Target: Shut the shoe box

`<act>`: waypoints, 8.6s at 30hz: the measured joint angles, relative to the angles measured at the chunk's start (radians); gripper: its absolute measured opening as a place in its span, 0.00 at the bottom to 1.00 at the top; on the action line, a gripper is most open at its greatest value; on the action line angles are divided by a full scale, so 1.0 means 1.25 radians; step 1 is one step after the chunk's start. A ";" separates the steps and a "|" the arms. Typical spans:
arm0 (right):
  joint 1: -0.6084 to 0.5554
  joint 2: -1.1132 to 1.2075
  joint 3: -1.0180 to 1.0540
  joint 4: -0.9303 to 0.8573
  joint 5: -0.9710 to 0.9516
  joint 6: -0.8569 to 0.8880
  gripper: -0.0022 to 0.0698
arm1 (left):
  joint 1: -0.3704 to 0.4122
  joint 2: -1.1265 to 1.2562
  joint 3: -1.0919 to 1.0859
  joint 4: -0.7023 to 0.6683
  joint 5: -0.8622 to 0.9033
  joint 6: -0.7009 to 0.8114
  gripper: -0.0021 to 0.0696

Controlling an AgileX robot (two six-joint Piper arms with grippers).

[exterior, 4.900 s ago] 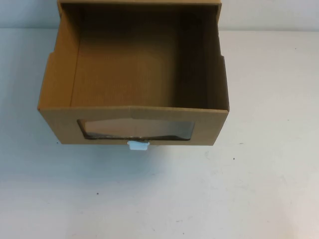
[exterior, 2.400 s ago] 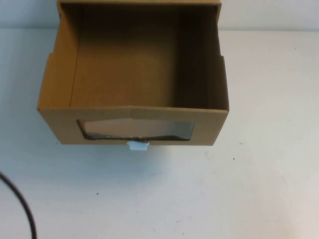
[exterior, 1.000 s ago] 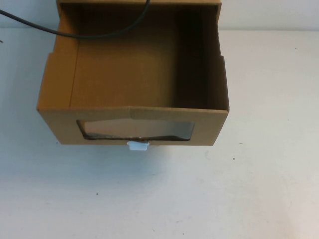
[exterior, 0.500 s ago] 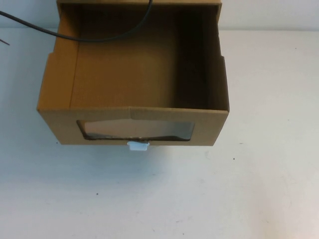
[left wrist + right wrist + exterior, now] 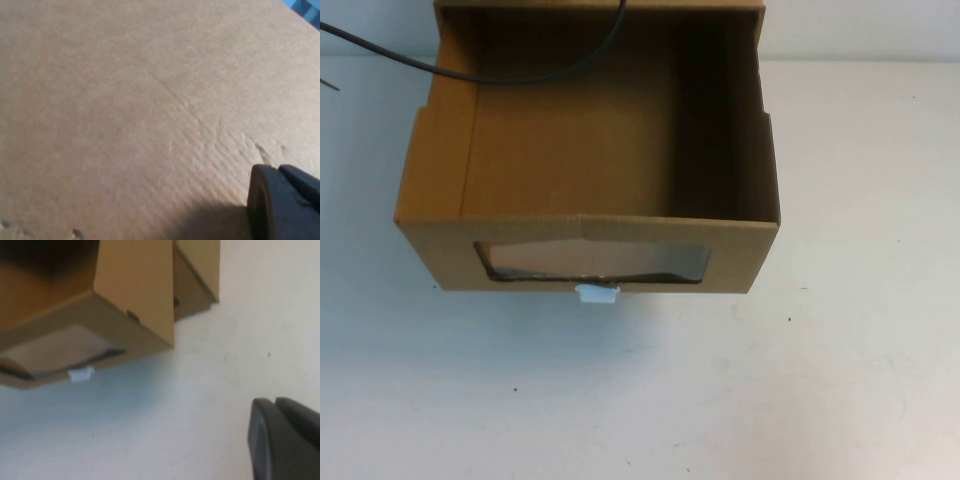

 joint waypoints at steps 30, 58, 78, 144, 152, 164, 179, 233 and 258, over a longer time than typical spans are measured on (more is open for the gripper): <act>0.595 0.823 -0.682 -0.350 0.065 0.071 0.01 | 0.024 0.000 0.000 -0.011 0.020 -0.016 0.02; 0.602 1.009 -0.922 -0.339 0.231 0.026 0.01 | 0.025 0.000 0.000 -0.011 0.026 -0.018 0.02; 0.563 1.093 -0.952 -0.401 0.116 0.054 0.01 | 0.025 0.000 0.000 -0.013 0.029 -0.021 0.02; 0.377 1.446 -1.420 -0.147 0.072 -0.105 0.01 | 0.025 0.000 -0.002 -0.013 0.033 -0.027 0.02; 0.367 1.459 -1.421 -0.124 0.049 -0.105 0.01 | 0.025 0.000 -0.009 -0.028 0.041 -0.012 0.02; 0.356 1.465 -1.421 -0.051 0.078 -0.159 0.01 | 0.025 0.003 -0.124 -0.020 0.109 -0.007 0.02; 0.352 1.265 -1.421 -0.112 0.300 -0.147 0.01 | 0.025 -0.226 -0.098 0.253 0.098 -0.076 0.02; 0.352 -0.070 0.153 -0.534 -0.552 0.243 0.01 | 0.025 -1.529 1.731 -0.045 -0.745 0.218 0.02; 0.080 -0.156 0.289 -0.530 -0.507 0.072 0.01 | 0.025 -1.529 1.731 -0.037 -0.689 0.218 0.02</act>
